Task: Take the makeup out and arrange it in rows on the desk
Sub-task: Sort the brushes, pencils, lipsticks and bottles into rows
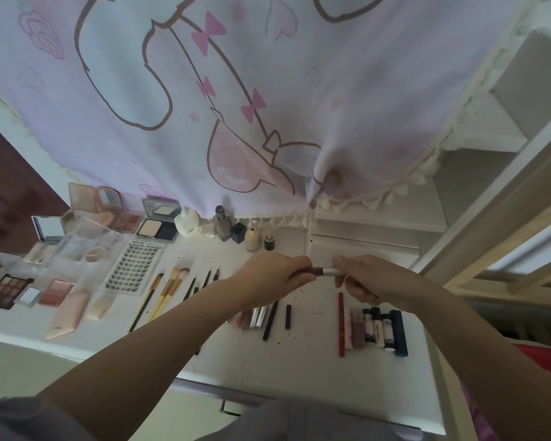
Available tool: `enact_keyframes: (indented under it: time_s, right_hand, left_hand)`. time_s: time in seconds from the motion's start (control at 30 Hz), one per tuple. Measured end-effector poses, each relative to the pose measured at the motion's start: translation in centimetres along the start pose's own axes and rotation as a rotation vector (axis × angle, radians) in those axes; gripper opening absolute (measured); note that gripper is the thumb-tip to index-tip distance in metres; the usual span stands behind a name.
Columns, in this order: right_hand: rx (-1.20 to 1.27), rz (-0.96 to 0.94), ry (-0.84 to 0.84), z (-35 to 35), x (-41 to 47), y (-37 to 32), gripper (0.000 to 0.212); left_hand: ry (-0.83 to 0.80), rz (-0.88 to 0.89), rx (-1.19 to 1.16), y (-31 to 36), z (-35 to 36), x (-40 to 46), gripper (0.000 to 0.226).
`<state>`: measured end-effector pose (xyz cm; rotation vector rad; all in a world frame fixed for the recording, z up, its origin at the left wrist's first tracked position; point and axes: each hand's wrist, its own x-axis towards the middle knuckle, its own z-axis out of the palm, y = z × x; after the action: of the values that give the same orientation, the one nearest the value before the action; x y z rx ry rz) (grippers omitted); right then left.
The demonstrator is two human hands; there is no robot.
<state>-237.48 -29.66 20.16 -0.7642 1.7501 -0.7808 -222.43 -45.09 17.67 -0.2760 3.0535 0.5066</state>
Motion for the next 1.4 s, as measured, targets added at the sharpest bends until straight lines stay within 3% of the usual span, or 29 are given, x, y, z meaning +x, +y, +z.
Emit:
enact_keyframes:
  time_s: [0.17, 0.3, 0.43, 0.57, 0.7, 0.87, 1.0, 1.1, 1.23, 1.4]
  right_hand:
    - [-0.035, -0.036, -0.020, -0.1, -0.2, 0.3, 0.018]
    - [-0.003, 0.005, 0.001, 0.0, -0.2, 0.4, 0.037]
    - [-0.056, -0.010, 0.029, 0.0, -0.2, 0.5, 0.020]
    - [-0.022, 0.030, 0.019, 0.1, -0.3, 0.6, 0.038]
    - [-0.038, 0.012, 0.009, 0.2, -0.3, 0.6, 0.026]
    - [0.017, 0.027, 0.000, 0.4, -0.2, 0.8, 0.036]
    - [-0.005, 0.006, -0.007, 0.5, -0.1, 1.1, 0.019]
    - [0.054, 0.014, 0.003, 0.6, 0.0, 1.2, 0.032]
    - [0.001, -0.020, -0.004, 0.7, 0.0, 1.2, 0.014]
    - [0.075, 0.034, -0.001, 0.8, 0.0, 1.1, 0.029]
  left_hand:
    - [-0.007, -0.011, 0.009, -0.2, 0.2, 0.0, 0.026]
    - [-0.019, 0.009, 0.024, -0.1, 0.3, 0.0, 0.027]
    - [-0.048, 0.000, 0.032, -0.1, 0.5, 0.1, 0.026]
    - [-0.037, 0.008, 0.034, 0.1, 0.5, 0.1, 0.027]
    - [-0.040, 0.013, 0.056, 0.1, 0.4, 0.1, 0.028]
    - [-0.032, 0.022, 0.051, 0.0, 0.4, -0.1, 0.026]
    - [-0.026, 0.017, 0.058, -0.3, 0.6, -0.2, 0.026]
    - [-0.014, 0.023, 0.056, -0.3, 0.7, -0.3, 0.024]
    - [-0.044, 0.010, 0.067, -0.4, 0.9, -0.3, 0.025]
    - [-0.043, 0.011, 0.074, -0.3, 0.8, -0.3, 0.025]
